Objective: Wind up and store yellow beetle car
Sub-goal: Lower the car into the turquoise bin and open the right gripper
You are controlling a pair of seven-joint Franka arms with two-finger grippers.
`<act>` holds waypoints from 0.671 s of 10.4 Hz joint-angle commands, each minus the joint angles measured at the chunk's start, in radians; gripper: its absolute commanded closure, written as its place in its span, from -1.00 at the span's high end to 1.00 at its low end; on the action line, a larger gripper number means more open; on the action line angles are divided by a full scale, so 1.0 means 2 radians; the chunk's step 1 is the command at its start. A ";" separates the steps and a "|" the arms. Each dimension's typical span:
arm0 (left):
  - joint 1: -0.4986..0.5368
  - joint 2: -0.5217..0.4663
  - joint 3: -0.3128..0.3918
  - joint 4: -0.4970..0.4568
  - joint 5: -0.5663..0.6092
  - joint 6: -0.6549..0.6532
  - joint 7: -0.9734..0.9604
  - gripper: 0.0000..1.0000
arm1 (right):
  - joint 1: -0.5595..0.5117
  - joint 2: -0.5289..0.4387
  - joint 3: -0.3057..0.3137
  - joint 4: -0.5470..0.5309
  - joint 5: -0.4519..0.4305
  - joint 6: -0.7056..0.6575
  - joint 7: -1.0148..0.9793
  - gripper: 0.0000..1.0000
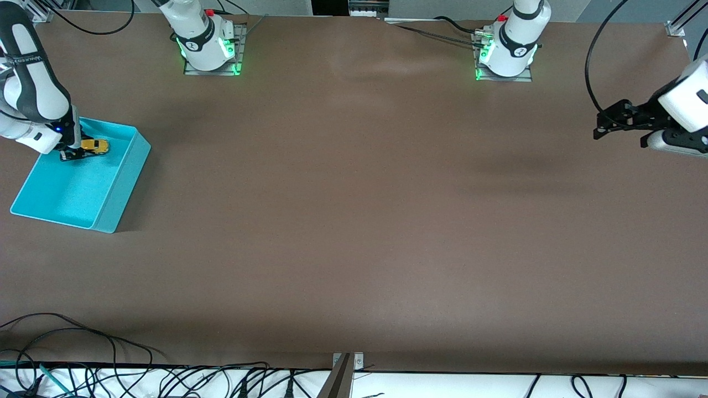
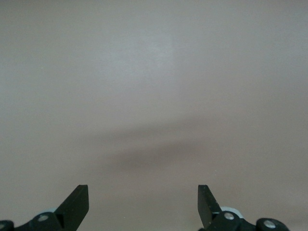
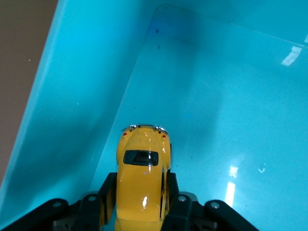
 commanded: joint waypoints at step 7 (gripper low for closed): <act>0.022 0.010 -0.002 0.013 0.006 -0.039 -0.005 1.00 | -0.003 -0.011 0.021 0.043 0.025 -0.051 -0.004 1.00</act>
